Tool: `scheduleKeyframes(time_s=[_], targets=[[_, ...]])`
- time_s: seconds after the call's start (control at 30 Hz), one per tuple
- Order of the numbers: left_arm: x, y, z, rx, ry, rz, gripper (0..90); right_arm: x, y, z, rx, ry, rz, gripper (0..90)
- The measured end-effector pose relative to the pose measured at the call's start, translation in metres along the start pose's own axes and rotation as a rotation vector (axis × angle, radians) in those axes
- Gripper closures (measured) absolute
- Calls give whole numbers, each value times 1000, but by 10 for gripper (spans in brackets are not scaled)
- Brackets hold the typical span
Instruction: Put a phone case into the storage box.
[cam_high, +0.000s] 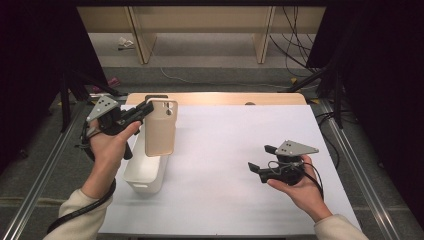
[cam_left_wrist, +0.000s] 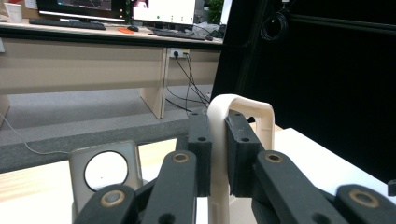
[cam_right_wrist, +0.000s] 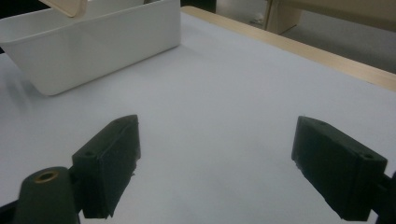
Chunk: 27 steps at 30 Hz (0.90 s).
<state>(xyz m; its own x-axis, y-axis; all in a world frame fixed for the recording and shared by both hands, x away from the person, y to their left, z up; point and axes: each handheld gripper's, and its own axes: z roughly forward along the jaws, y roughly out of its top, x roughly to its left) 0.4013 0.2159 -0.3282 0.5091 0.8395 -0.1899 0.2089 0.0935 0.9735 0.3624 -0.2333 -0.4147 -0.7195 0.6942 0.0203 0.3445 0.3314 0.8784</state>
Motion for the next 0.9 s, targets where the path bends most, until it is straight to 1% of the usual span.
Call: scheduleKeyframes(time_s=[0.27, 0.47, 0.77, 0.9], targets=[[8, 2, -3, -8, 11, -5, 818, -1, -1, -2, -1, -4, 6, 162], [15, 5, -4, -24, 4, 4, 818, -3, -2, -4, -6, -10, 11, 162], [26, 5, 1, -25, 9, 6, 818, -5, -4, -8, -4, -18, 22, 162], [31, 6, 3, -33, 11, 5, 818, -6, -5, -8, -5, -21, 24, 162]])
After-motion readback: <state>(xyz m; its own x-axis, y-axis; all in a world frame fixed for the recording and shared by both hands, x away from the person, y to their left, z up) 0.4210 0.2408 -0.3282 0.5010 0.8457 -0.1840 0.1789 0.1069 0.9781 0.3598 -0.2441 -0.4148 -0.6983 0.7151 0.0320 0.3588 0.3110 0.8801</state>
